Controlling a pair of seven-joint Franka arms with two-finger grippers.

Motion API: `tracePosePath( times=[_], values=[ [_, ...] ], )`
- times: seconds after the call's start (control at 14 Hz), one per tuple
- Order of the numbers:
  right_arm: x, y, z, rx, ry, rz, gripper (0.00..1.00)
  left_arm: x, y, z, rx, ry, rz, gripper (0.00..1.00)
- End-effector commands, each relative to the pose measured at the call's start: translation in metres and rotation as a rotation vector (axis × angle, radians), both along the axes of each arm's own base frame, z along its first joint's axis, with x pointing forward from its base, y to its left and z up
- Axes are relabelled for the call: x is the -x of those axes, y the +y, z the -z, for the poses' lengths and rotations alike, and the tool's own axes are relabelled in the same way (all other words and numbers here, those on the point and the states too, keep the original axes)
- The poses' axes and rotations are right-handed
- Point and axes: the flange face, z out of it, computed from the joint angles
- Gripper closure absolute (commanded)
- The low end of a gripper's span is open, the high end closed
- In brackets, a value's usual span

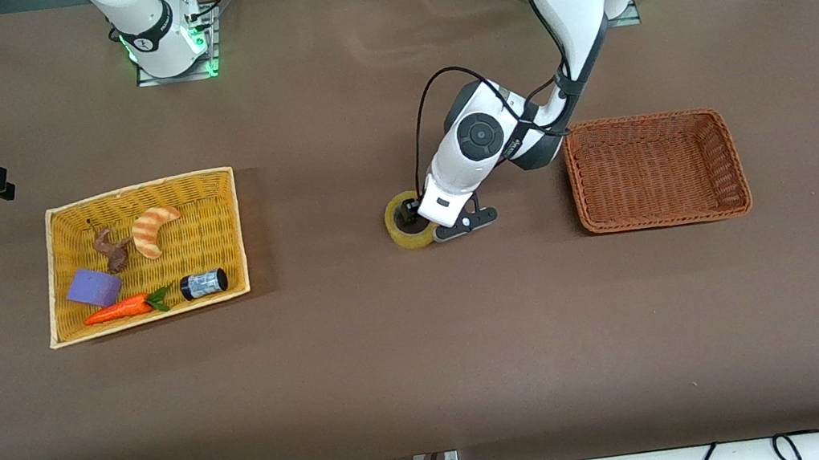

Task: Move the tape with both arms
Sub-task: 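Grasp the tape roll rim with the left gripper and lift it, then carry the tape roll over the brown basket and lower it inside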

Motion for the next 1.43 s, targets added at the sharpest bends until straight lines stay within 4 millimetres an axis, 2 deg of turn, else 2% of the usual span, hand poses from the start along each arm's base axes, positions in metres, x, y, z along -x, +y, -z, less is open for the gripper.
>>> tracePosePath(
  times=[0.0,0.14,0.29,0.36,0.5,0.64,0.71,0.86,1.0,1.21,1.29,1.36],
  values=[
    [-0.002,0.001,-0.006,-0.02,-0.006,0.002,0.0,-0.003,0.002,-0.005,-0.005,-0.001,0.001,1.0],
    [-0.002,0.0,-0.006,-0.02,-0.006,0.004,0.0,-0.003,0.003,-0.002,-0.007,0.003,0.003,1.0],
    [-0.002,0.0,-0.006,-0.02,-0.006,0.004,0.0,-0.003,0.004,-0.013,-0.014,0.01,0.012,1.0],
    [-0.002,0.0,-0.006,-0.02,-0.006,0.004,0.0,-0.006,0.008,-0.026,-0.019,0.013,0.029,1.0],
    [-0.002,0.0,-0.006,-0.02,-0.006,0.004,0.0,-0.018,0.039,-0.077,-0.053,0.044,0.104,1.0],
    [-0.002,-0.001,-0.005,-0.019,-0.005,0.004,0.0,-0.029,0.101,-0.13,-0.09,0.092,0.159,1.0],
    [-0.002,0.0,-0.006,-0.02,-0.006,0.002,0.0,-0.031,0.144,-0.146,-0.1,0.114,0.174,1.0],
    [-0.003,0.0,-0.004,-0.021,-0.003,0.002,0.0,-0.025,0.202,-0.166,-0.095,0.107,0.294,1.0],
    [-0.003,0.0,-0.005,-0.021,-0.005,0.002,0.0,-0.017,0.258,-0.16,-0.094,0.121,0.371,1.0],
    [-0.003,0.001,-0.004,-0.021,-0.002,0.002,0.0,-0.013,0.339,-0.14,-0.08,0.125,0.495,1.0],
    [-0.003,0.001,-0.004,-0.021,-0.002,0.002,0.0,-0.01,0.363,-0.128,-0.086,0.136,0.521,1.0],
    [-0.003,0.001,-0.004,-0.021,-0.001,-0.001,0.0,-0.004,0.375,-0.115,-0.1,0.132,0.537,1.0]
  ],
)
